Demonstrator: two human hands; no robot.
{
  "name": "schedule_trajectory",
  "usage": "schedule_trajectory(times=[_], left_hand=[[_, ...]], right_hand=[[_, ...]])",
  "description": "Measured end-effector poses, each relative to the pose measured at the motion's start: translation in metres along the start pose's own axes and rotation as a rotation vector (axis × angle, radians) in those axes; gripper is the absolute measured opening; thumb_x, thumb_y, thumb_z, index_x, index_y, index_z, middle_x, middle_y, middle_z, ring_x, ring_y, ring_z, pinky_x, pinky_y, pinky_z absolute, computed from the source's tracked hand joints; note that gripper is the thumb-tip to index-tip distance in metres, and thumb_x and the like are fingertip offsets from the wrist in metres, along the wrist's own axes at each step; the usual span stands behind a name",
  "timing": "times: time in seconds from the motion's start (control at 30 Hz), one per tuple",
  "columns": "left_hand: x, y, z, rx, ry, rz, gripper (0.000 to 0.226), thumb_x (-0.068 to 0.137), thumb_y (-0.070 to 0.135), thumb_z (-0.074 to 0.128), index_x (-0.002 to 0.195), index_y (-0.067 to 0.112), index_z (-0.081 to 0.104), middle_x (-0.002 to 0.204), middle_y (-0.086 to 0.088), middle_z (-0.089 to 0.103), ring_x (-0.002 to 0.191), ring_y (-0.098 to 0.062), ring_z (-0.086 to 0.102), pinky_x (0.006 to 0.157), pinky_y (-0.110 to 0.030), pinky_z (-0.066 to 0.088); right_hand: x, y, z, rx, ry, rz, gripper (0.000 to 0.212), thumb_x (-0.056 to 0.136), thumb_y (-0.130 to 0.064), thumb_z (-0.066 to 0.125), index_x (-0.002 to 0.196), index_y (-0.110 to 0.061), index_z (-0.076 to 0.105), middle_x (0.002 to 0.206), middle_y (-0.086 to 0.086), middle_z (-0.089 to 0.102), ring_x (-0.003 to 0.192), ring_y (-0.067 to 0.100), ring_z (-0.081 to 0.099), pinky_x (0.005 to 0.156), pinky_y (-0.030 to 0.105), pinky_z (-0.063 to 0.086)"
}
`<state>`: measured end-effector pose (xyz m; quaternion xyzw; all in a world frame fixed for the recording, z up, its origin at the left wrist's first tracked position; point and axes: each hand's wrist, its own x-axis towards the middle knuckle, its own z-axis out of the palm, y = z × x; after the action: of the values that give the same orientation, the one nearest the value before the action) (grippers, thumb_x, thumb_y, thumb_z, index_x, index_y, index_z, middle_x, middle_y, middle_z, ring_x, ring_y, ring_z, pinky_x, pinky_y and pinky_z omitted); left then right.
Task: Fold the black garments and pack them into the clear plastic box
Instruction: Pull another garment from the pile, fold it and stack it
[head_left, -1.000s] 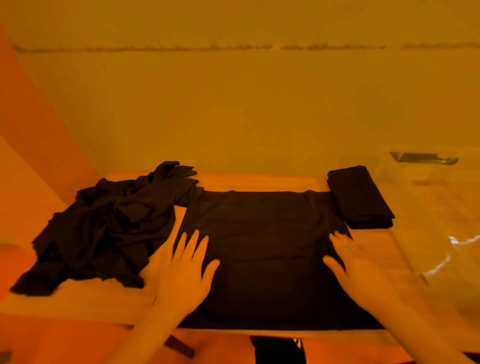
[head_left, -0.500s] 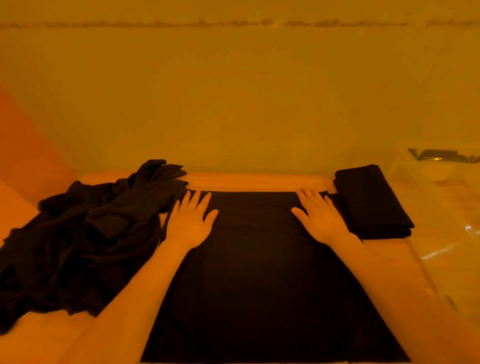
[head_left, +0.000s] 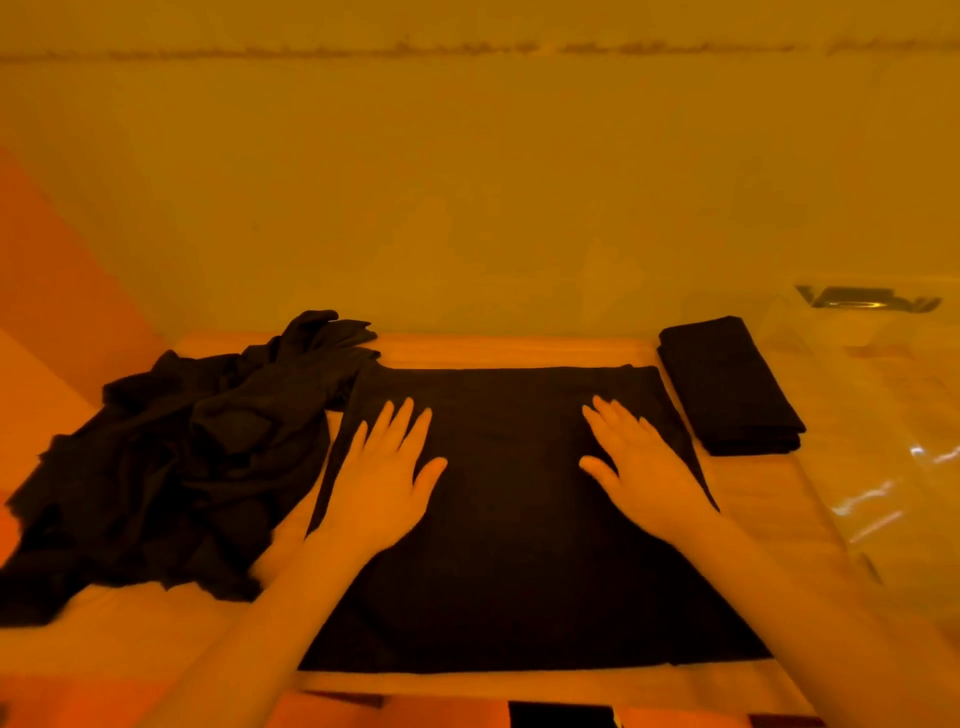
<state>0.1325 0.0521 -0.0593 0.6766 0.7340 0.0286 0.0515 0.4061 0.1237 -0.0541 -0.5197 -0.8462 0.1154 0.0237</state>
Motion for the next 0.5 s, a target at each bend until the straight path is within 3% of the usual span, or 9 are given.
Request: schedule_trajectory(times=[0.1, 0.17, 0.27, 0.37, 0.43, 0.5], left_hand=[[-0.039, -0.017, 0.012, 0.064, -0.097, -0.065, 0.068, 0.093, 0.060, 0.009, 0.149, 0.024, -0.001, 0.158, -0.001, -0.007, 0.145, -0.019, -0.009, 0.116, -0.036, -0.001], [-0.050, -0.030, 0.017, 0.064, -0.107, -0.077, 0.084, 0.076, 0.067, -0.009, 0.149, 0.025, -0.001, 0.158, 0.000, -0.006, 0.145, -0.018, -0.008, 0.116, -0.035, -0.002], [-0.052, -0.034, 0.014, 0.077, -0.132, -0.048, 0.083, 0.079, 0.068, -0.008, 0.149, 0.025, -0.002, 0.158, 0.000, -0.008, 0.145, -0.017, -0.009, 0.115, -0.033, -0.004], [-0.071, -0.029, 0.006, 0.013, -0.036, 0.028, 0.102, 0.069, 0.078, -0.020, 0.149, 0.021, 0.008, 0.156, -0.002, -0.001, 0.145, -0.020, -0.003, 0.113, -0.031, -0.004], [-0.100, -0.025, 0.008, -0.054, 0.058, 0.100, 0.097, 0.077, 0.075, -0.015, 0.146, 0.018, 0.020, 0.153, 0.000, 0.012, 0.144, -0.021, 0.005, 0.115, -0.029, 0.001], [-0.136, -0.024, 0.018, -0.011, 0.051, 0.183, 0.076, 0.090, 0.067, 0.004, 0.143, 0.020, 0.032, 0.149, 0.001, 0.028, 0.142, -0.017, 0.010, 0.113, -0.028, 0.004]], right_hand=[[-0.033, 0.022, 0.011, -0.044, -0.077, 0.085, 0.062, 0.096, -0.046, 0.031, 0.148, -0.025, 0.004, 0.157, -0.005, -0.001, 0.144, 0.011, -0.003, 0.116, 0.033, 0.002], [-0.045, 0.038, 0.012, -0.022, -0.066, 0.141, 0.061, 0.097, -0.044, 0.029, 0.148, -0.022, 0.005, 0.157, -0.004, 0.000, 0.144, 0.011, -0.003, 0.116, 0.031, 0.001], [-0.057, 0.048, 0.006, -0.011, -0.107, 0.162, 0.060, 0.098, -0.040, 0.030, 0.148, -0.019, 0.005, 0.157, -0.002, 0.000, 0.144, 0.012, -0.003, 0.115, 0.028, 0.000], [-0.074, 0.040, -0.009, -0.013, -0.078, 0.128, 0.062, 0.098, -0.040, 0.031, 0.148, -0.019, 0.000, 0.157, -0.002, -0.004, 0.143, 0.011, -0.006, 0.115, 0.025, 0.000], [-0.096, 0.030, -0.016, -0.040, -0.061, 0.033, 0.064, 0.097, -0.045, 0.031, 0.144, -0.025, -0.007, 0.152, -0.010, -0.011, 0.140, 0.005, -0.011, 0.112, 0.022, -0.002], [-0.127, 0.019, -0.009, -0.072, -0.127, -0.087, 0.060, 0.089, -0.060, 0.020, 0.136, -0.039, -0.011, 0.146, -0.018, -0.016, 0.137, 0.002, -0.014, 0.111, 0.021, -0.005]])
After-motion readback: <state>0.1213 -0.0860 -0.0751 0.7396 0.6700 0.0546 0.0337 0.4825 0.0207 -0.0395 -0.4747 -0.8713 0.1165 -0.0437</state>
